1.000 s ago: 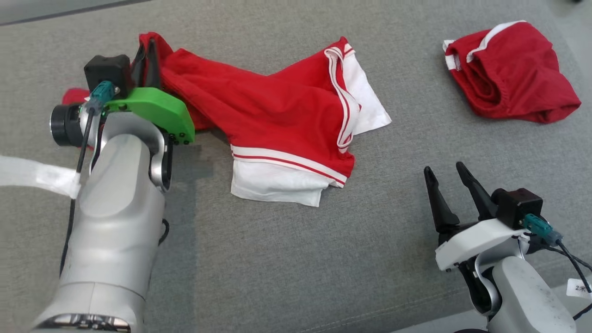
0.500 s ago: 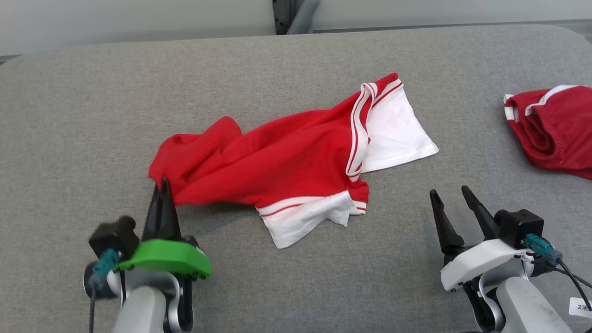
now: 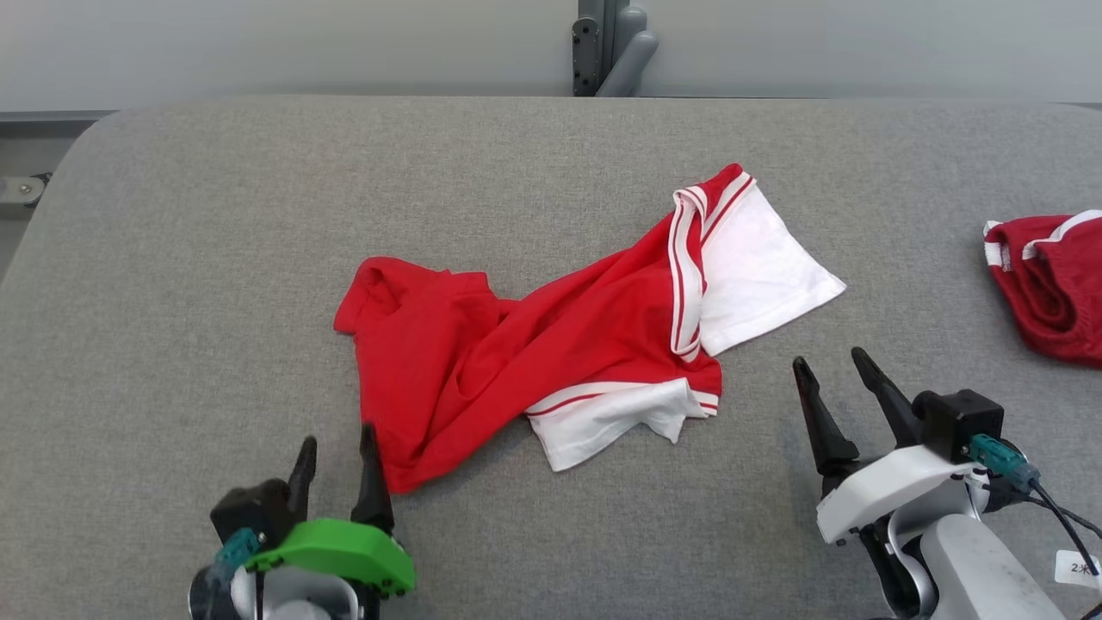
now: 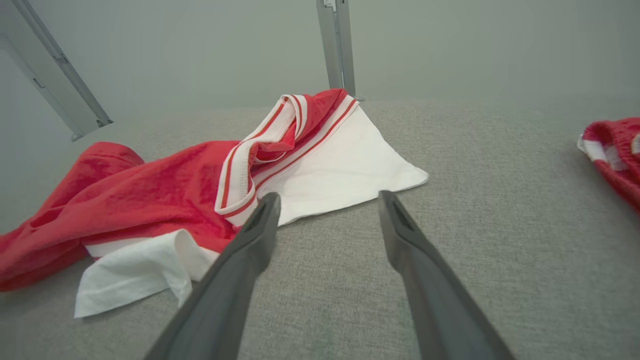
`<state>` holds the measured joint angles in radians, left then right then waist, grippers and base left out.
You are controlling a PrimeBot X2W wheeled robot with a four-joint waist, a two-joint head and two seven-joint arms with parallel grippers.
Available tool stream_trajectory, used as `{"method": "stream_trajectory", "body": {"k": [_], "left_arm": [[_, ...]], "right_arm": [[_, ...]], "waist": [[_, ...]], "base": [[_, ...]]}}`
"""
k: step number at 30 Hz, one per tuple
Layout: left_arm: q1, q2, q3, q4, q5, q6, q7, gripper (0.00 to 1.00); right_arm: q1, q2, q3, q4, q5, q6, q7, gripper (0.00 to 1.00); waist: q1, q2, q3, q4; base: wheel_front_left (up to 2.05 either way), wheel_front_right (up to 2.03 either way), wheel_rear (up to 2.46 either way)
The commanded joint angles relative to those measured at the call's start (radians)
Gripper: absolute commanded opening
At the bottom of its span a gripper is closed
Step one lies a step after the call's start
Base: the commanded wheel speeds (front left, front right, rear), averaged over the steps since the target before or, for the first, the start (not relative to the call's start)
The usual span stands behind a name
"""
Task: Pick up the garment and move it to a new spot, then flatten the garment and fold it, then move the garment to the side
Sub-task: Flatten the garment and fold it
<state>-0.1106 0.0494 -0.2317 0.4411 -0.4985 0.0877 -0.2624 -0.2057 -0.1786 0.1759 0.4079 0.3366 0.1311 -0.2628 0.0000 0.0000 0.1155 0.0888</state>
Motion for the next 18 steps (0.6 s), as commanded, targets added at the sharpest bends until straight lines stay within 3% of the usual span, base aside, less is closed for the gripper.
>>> {"method": "stream_trajectory", "body": {"k": [1, 6, 11, 18], "left_arm": [[-0.056, 0.003, 0.016, -0.008, 0.030, -0.006, -0.003, 1.00], [-0.186, 0.003, 0.048, 0.056, 0.089, -0.035, -0.001, 1.00], [-0.309, 0.008, 0.074, 0.222, 0.114, -0.059, -0.001, 1.00], [-0.397, 0.018, 0.104, 0.438, 0.137, -0.037, -0.001, 1.00]], "right_arm": [[-0.014, -0.004, 0.005, -0.004, 0.001, -0.001, -0.002, 1.00], [-0.040, -0.003, 0.035, -0.008, 0.003, -0.001, -0.002, 1.00], [-0.057, -0.015, 0.044, -0.003, 0.010, -0.001, -0.002, 1.00], [-0.071, -0.024, 0.038, -0.009, 0.018, -0.001, -0.002, 1.00]], "waist": [[0.0000, 0.0000, 0.010, 0.002], [0.0000, 0.0000, 0.045, -0.023], [0.0000, 0.0000, 0.090, -0.067], [0.0000, 0.0000, 0.130, -0.104]], "base": [[0.00, 0.00, 0.00], [0.00, 0.00, 0.00], [0.00, 0.00, 0.00], [0.00, 0.00, 0.00]]}}
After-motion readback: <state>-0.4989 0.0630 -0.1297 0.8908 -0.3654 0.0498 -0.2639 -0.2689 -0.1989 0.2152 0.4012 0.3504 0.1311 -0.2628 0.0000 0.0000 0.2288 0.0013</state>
